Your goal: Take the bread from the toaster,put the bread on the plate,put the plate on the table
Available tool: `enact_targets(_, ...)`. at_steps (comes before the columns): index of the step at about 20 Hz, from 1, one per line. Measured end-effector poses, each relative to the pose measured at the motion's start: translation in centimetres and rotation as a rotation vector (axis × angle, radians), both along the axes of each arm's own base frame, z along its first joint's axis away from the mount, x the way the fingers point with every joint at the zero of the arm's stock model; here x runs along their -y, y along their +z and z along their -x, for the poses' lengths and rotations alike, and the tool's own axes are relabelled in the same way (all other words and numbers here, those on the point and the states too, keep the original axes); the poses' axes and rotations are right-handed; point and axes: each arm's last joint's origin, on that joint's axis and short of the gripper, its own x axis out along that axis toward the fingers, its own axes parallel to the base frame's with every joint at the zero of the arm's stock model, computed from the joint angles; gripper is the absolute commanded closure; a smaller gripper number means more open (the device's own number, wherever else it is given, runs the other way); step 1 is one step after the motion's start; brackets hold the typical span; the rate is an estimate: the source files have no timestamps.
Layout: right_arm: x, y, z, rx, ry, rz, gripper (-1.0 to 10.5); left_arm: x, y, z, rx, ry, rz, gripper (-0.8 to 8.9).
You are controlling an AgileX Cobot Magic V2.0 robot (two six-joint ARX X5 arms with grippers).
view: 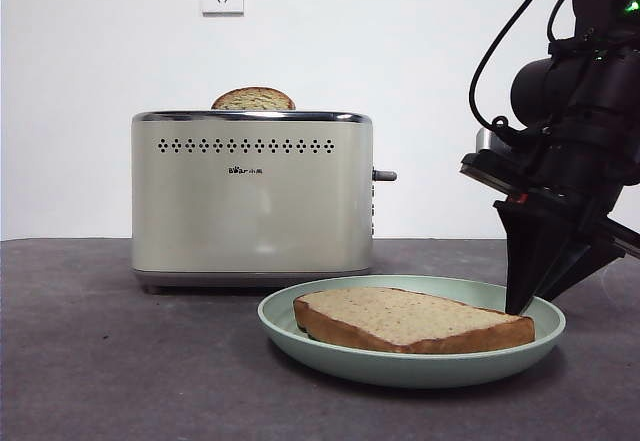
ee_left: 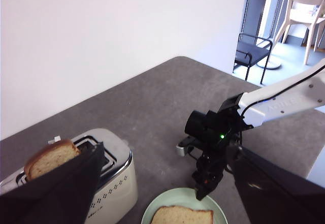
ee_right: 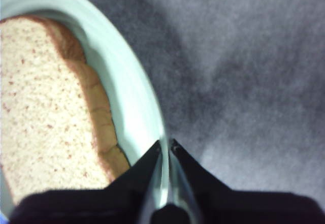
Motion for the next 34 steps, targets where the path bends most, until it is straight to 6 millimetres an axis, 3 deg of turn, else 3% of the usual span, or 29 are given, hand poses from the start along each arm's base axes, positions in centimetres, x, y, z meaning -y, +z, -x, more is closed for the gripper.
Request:
enact_targets(2, 0.0, 0.0, 0.0, 0.001, -0.011, 0.001, 6.9, 0.1, -0.1, 0.0, -0.003, 0.000, -0.006, 4.09)
enact_targets(6, 0.1, 1.4, 0.1, 0.034, -0.029, -0.010, 6.9, 0.0, 0.0, -0.1, 0.015, 0.047, -0.017, 4.09)
enact_targets(9, 0.2, 6.1, 0.7, 0.164, -0.039, -0.053, 6.9, -0.2, -0.2, -0.3, 0.034, 0.117, -0.055, 4.09)
enact_targets(11, 0.4, 10.8, 2.0, 0.302, -0.044, -0.099, 6.9, -0.1, -1.5, -0.6, 0.010, 0.179, -0.135, 4.09)
enact_targets(15, 0.9, 18.0, 7.1, 0.532, -0.017, -0.181, 6.9, 0.3, -6.2, -1.5, -0.010, 0.374, -0.258, 4.09)
enact_targets(17, 1.3, 20.5, 9.6, 0.630, -0.008, -0.223, 6.9, -0.2, -8.7, -1.2, 0.012, 0.399, -0.194, 4.30)
enact_targets(18, 1.6, 21.3, 10.8, 0.661, -0.006, -0.238, 6.9, -0.7, -10.1, -0.9, 0.024, 0.405, -0.154, 4.90)
enact_targets(21, 2.1, 22.3, 13.4, 0.684, 0.002, -0.255, 6.9, -2.1, -14.2, 0.0, 0.043, 0.420, -0.086, 6.50)
enact_targets(23, 2.3, 22.6, 14.3, 0.690, 0.009, -0.259, 7.0, -2.9, -16.1, 0.5, 0.042, 0.426, -0.067, 7.07)
enact_targets(25, 2.4, 22.9, 15.0, 0.703, 0.018, -0.266, 7.7, -3.7, -17.3, 1.0, 0.038, 0.428, -0.047, 8.39)
enact_targets(27, 2.4, 23.0, 15.5, 0.712, 0.030, -0.270, 9.4, -4.4, -17.7, 1.5, 0.032, 0.424, -0.020, 8.22)
enact_targets(28, 2.5, 23.1, 15.7, 0.714, 0.037, -0.267, 9.6, -4.6, -17.7, 1.7, 0.029, 0.424, -0.004, 8.22)
enact_targets(34, 2.7, 22.9, 16.6, 0.702, 0.073, -0.240, 9.6, -4.9, -17.5, 1.9, 0.005, 0.412, 0.059, 8.22)
